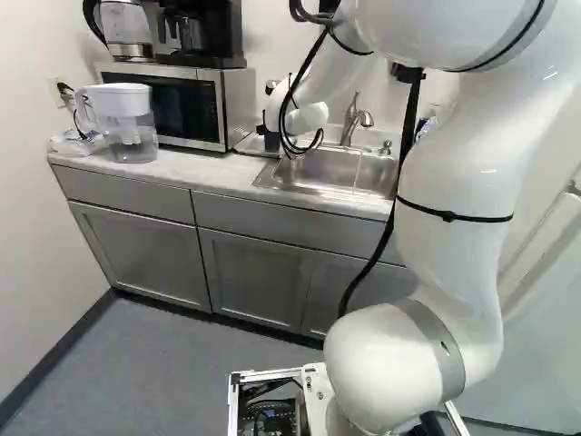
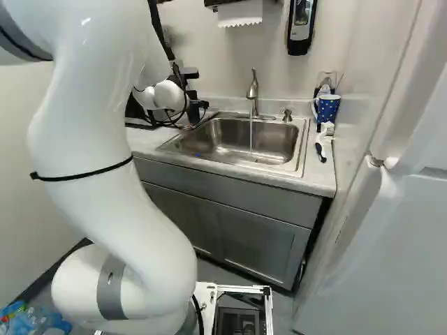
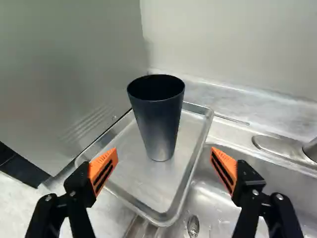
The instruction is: Rinse the cup and place it in the tray
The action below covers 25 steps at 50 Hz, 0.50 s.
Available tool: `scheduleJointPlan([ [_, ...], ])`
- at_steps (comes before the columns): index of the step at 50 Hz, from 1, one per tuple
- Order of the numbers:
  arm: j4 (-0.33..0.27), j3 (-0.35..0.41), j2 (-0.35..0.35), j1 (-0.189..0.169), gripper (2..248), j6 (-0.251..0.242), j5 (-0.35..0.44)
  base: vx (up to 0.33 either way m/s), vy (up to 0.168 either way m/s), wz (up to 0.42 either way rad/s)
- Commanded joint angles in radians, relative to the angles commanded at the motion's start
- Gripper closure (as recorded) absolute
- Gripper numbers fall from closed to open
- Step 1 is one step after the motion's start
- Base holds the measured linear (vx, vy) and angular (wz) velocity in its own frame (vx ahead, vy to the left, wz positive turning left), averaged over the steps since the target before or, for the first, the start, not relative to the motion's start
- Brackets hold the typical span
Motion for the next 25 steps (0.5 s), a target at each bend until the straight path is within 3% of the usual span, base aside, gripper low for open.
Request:
scheduleJointPlan([
  [25,0.000,-0.054,-0.066,-0.004,3,0.000,0.039,0.000,0.000,0.000],
])
